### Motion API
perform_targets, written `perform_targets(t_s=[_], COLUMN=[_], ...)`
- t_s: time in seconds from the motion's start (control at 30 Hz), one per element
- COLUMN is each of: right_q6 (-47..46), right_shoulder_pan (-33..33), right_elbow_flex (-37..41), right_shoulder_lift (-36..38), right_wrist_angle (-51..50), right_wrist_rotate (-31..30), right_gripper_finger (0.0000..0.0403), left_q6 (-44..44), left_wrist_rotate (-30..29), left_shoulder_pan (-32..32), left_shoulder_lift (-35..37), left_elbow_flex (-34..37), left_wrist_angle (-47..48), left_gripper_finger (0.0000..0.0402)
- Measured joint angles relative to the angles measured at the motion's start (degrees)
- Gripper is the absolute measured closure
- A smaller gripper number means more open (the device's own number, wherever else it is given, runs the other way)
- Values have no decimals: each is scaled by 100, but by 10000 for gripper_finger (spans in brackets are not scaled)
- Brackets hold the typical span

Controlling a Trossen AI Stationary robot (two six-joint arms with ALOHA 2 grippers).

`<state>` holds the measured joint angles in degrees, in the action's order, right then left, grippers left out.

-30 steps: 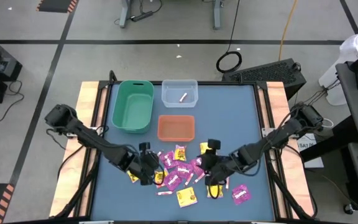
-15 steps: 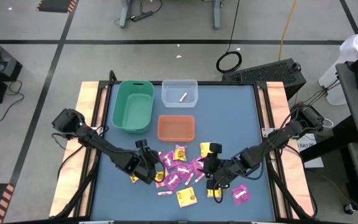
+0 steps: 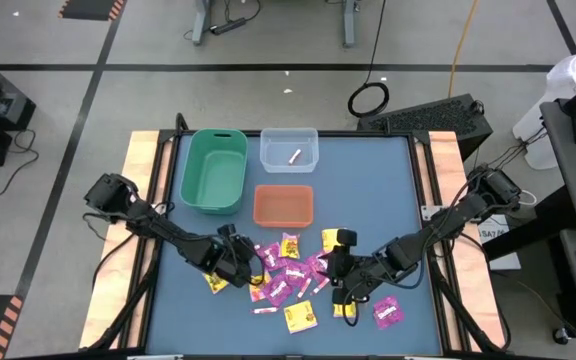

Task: Sort candy
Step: Put the white candy into the transparent bin

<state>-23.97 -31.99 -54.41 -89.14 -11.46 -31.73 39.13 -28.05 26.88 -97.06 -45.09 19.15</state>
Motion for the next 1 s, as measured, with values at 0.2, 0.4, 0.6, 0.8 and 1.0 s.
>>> perform_targets(t_s=[0.2, 0.4, 0.6, 0.8, 1.0], right_q6=[51, 61, 63, 63, 63], right_shoulder_pan=[0, 0, 0, 0, 0], right_elbow_flex=[0, 0, 0, 0, 0], right_shoulder_lift=[0, 0, 0, 0, 0], right_wrist_angle=[9, 9, 9, 9, 8], right_wrist_rotate=[0, 0, 0, 0, -1], right_gripper_finger=[243, 243, 243, 243, 243], left_q6=[105, 66, 57, 87, 105], left_wrist_rotate=[177, 362, 472, 494, 499], left_shoulder_pan=[-110, -140, -140, -136, -136], left_shoulder_lift=[22, 20, 14, 9, 90], left_elbow_flex=[146, 159, 158, 163, 160], left_wrist_angle=[-243, -263, -296, -274, -252], left_gripper_finger=[220, 238, 308, 355, 350])
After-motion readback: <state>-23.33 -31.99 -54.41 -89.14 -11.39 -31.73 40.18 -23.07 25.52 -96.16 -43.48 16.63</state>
